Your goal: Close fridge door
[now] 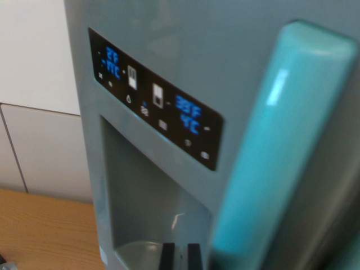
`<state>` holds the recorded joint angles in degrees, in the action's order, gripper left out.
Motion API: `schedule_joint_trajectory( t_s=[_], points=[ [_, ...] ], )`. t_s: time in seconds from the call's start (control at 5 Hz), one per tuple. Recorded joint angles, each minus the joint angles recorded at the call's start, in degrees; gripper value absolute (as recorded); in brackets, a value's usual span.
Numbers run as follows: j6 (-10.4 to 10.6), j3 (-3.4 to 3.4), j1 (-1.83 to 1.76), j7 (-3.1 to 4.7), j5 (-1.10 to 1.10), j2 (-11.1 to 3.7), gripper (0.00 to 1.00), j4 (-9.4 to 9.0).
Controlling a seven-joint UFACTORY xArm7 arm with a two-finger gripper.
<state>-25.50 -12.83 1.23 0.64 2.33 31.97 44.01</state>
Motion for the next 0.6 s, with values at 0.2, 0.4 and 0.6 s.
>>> schedule_joint_trajectory(
  t_s=[0.2, 0.4, 0.6],
  points=[
    [0.0, 0.00, 0.00, 0.00, 0.00, 0.00, 1.00, 0.00],
    [0.2, 0.16, 0.03, 0.00, 0.00, -3.02, 1.00, 2.01],
    [0.2, 0.16, 0.03, 0.00, 0.00, -3.02, 1.00, 2.01]
  ],
)
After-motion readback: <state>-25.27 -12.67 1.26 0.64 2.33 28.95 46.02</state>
